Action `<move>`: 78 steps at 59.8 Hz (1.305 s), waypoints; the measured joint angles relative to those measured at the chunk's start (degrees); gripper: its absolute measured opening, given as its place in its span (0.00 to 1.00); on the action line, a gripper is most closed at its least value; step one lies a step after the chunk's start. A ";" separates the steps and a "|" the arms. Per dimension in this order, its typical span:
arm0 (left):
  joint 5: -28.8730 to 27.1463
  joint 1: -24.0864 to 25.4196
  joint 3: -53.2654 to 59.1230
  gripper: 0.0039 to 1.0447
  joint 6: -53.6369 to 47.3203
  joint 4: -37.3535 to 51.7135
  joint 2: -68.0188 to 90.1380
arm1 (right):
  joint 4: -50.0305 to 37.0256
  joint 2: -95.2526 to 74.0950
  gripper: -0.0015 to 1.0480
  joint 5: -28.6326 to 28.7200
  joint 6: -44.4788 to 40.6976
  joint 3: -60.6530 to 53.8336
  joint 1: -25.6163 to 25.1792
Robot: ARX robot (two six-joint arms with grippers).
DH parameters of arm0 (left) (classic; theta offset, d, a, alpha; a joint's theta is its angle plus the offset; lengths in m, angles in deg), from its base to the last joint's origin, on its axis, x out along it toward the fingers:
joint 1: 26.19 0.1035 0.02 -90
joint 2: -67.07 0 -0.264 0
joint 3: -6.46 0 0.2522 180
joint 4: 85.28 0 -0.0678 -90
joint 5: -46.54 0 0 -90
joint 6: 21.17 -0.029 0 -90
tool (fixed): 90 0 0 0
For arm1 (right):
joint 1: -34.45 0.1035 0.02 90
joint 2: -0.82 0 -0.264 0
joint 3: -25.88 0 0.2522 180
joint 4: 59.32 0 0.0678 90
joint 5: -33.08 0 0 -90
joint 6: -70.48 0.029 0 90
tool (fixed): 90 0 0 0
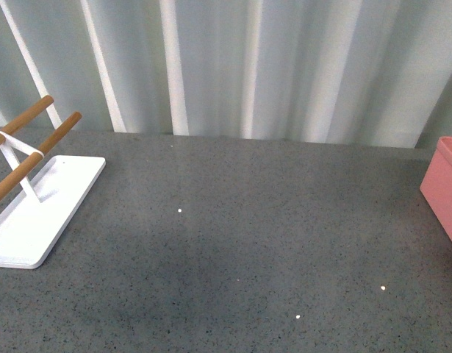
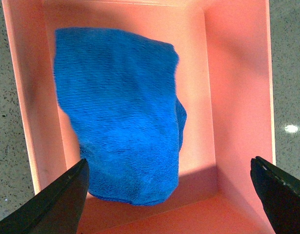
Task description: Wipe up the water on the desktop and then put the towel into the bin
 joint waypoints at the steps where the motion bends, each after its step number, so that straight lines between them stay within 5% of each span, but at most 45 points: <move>1: 0.00 0.00 0.00 0.94 0.00 0.00 0.00 | 0.00 0.00 0.93 0.00 0.00 0.00 0.00; 19: 0.00 0.00 0.00 0.94 0.00 0.00 0.00 | -0.33 0.00 0.93 0.37 0.02 -0.11 -0.02; 24: -0.15 -0.02 0.00 0.94 0.00 0.00 0.00 | -29.97 3.43 0.78 19.87 6.05 -14.21 -0.96; 26: -0.22 0.00 0.00 0.94 -0.02 0.00 0.00 | -39.45 4.63 0.73 23.50 7.28 -19.47 -0.74; 33: 0.07 -0.02 0.00 0.94 -0.09 0.00 0.00 | -72.94 8.48 0.55 26.29 9.31 -34.42 1.27; 39: 0.00 0.00 0.00 0.94 -0.09 0.00 0.00 | -85.26 14.82 0.38 24.96 9.88 -40.17 2.91; 51: 0.00 -0.02 0.00 0.94 -0.09 0.00 0.00 | -86.09 22.82 0.03 22.32 10.03 -50.38 5.68; 78: 0.00 0.00 0.00 0.94 -0.09 0.00 -0.04 | -80.72 42.01 0.03 15.56 10.27 -63.91 12.83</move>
